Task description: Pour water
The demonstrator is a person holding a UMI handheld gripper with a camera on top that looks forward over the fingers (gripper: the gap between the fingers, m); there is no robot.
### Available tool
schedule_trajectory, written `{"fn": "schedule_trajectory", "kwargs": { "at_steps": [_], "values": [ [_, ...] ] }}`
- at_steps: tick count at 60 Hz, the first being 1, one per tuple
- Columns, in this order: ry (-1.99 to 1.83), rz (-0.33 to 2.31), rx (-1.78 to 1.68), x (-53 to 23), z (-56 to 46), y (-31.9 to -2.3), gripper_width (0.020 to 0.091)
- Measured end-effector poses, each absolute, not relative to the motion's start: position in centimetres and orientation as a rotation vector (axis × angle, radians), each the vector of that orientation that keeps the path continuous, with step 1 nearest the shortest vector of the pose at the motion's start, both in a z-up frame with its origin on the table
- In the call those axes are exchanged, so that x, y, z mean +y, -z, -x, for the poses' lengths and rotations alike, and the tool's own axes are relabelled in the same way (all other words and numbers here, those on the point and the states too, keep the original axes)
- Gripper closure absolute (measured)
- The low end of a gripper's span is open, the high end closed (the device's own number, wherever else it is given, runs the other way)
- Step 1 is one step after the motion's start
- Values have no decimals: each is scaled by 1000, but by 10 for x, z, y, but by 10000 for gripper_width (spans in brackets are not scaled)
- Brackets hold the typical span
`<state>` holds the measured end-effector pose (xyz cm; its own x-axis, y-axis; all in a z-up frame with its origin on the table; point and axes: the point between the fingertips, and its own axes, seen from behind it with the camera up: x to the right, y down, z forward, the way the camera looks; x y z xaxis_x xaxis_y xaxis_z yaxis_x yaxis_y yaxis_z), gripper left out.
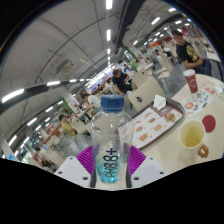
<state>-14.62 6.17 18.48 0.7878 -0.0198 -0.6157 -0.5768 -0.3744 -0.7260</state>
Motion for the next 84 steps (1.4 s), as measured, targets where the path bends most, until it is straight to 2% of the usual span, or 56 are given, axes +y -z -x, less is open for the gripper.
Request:
{"fn": "schedule_trajectory", "kwargs": {
  "at_steps": [8,22,33,41,50,58,66,73,79,84],
  "values": [
    [-1035,1761,799,51,131,-207,715],
    [-1597,1456,1354,45,90,-182,716],
    [-1717,1392,1479,55,79,-163,716],
    [-1747,1441,1457,52,83,-168,716],
    [-1490,1661,1177,48,73,-188,715],
    [-1087,1802,745,56,30,-234,715],
    [-638,1795,373,63,-39,-283,713],
    [-335,1790,192,67,-105,-282,715],
    [-122,1817,89,73,-156,-248,713],
    [-7,1864,18,74,-181,-204,712]
  ]
}}
